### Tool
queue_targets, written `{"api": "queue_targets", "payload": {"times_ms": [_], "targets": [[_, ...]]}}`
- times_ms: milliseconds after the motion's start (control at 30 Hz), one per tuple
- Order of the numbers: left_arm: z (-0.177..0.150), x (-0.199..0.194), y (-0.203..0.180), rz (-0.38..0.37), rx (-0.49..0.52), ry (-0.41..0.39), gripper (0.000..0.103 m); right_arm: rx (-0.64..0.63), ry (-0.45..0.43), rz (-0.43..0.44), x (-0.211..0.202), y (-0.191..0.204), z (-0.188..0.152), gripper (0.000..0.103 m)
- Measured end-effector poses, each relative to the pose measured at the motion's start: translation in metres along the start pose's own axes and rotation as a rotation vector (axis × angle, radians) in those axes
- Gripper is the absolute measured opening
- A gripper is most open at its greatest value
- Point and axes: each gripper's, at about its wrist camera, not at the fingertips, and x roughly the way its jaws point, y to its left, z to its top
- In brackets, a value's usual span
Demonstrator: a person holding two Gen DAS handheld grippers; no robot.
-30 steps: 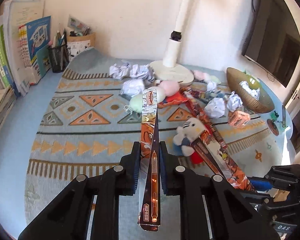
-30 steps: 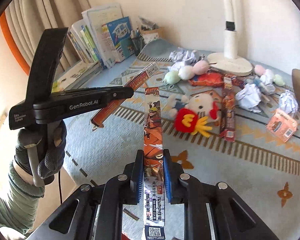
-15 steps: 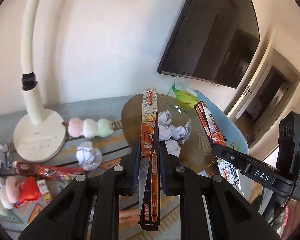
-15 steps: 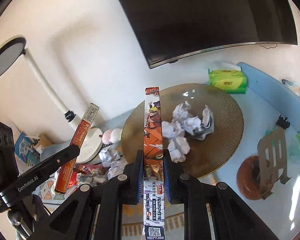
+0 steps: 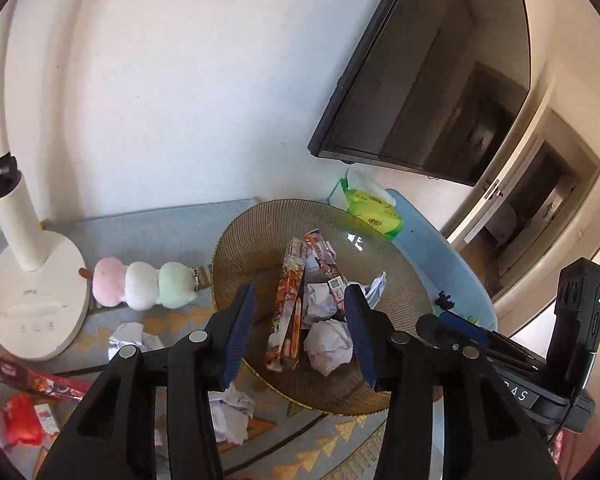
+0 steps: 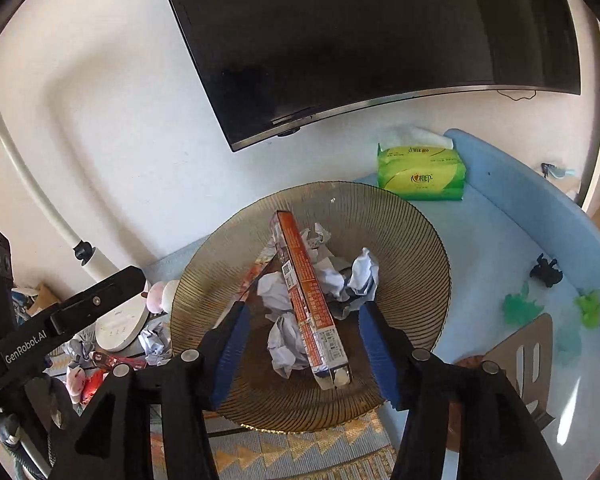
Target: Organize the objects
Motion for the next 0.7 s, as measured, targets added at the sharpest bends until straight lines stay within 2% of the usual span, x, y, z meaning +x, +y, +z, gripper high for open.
{"api": "queue_targets", "payload": {"times_ms": [167, 200, 233, 300, 367, 433, 500, 633, 700], "targets": [[-0.027, -0.072, 0.016, 0.026, 0.033, -0.063, 0.047, -0.048, 0.005, 0.066, -0.023, 0.032, -0.028, 0.062], [-0.035, -0.091, 0.023, 0.032, 0.030, -0.083, 0.056, -0.069, 0.004, 0.084, -0.028, 0.042, -0.035, 0.063], [-0.044, -0.111, 0.030, 0.045, 0.022, -0.108, 0.076, -0.092, 0.007, 0.098, -0.031, 0.052, -0.043, 0.063], [-0.063, -0.152, 0.048, 0.098, -0.014, -0.186, 0.099, -0.143, 0.010, 0.116, -0.035, 0.070, -0.061, 0.064], [-0.084, -0.189, 0.069, 0.172, -0.040, -0.253, 0.102, -0.188, 0.005, 0.125, -0.035, 0.086, -0.081, 0.069], [-0.107, -0.217, 0.092, 0.265, -0.059, -0.263, 0.102, -0.194, 0.020, 0.144, -0.029, 0.094, -0.097, 0.075], [-0.131, -0.238, 0.122, 0.343, -0.113, -0.272, 0.102, -0.171, 0.038, 0.178, -0.019, 0.097, -0.111, 0.078], [-0.174, -0.249, 0.183, 0.494, -0.249, -0.240, 0.102, -0.153, 0.066, 0.177, 0.003, 0.102, -0.132, 0.078], [-0.194, -0.249, 0.206, 0.537, -0.286, -0.216, 0.100, -0.157, 0.081, 0.154, 0.014, 0.104, -0.140, 0.078]]}}
